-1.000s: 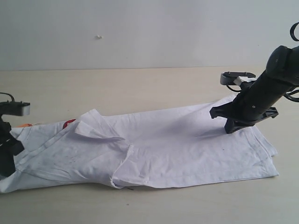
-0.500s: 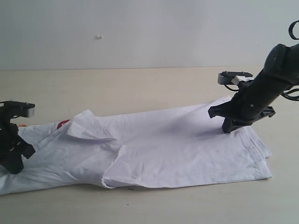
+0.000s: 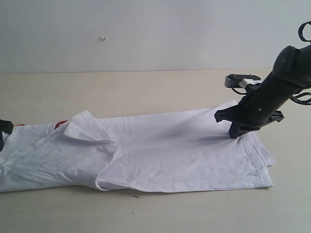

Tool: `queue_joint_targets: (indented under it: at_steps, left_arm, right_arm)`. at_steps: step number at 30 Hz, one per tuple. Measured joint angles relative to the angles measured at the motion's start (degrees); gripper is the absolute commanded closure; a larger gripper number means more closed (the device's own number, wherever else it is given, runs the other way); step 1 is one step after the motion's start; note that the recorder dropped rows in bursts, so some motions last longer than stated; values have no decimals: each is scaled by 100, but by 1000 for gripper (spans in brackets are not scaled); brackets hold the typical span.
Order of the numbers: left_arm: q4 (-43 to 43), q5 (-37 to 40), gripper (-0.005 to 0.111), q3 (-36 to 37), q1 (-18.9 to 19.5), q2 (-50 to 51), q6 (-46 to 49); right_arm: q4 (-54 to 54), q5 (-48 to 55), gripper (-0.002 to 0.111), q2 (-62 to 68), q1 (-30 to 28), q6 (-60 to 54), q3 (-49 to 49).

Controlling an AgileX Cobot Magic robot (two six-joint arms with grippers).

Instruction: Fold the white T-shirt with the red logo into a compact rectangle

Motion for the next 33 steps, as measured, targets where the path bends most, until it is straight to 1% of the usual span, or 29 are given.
queue_joint_targets:
  at_steps: [3,7,9,12,13,15,20,24,30,31,33]
  left_arm:
    - [-146,-38,40,0,243,0,-103]
    - [-533,-298,40,0,483,0,-71]
    - [-1061,-325,40,0,648,24,297]
    - [-2034,-236,40,0,891,189,1113]
    - [-2181,-228,40,0,948,238,1254]
    - [-2315,-228,40,0,1073,321,1385]
    - [-2315,-196,40,0,1454,414,1395]
    - [-2509,-31,40,-26,1519,570,1599]
    - [-3165,180,40,-111,1404,677,2209]
    - [-3216,227,40,-109,1378,707,2249]
    - [-3300,318,47,-136,1317,730,2324]
  right_arm:
    - [0,0,108,0,0,0,0]
    - [0,0,108,0,0,0,0]
    - [0,0,108,0,0,0,0]
    - [0,0,108,0,0,0,0]
    - [0,0,108,0,0,0,0]
    - [12,0,108,0,0,0,0]
    - [62,0,108,0,0,-11,0]
    - [79,-34,108,9,0,-11,0]
    - [107,-46,108,9,0,-11,0]
    - [107,-46,108,9,0,-11,0]
    - [107,-46,108,13,0,-11,0]
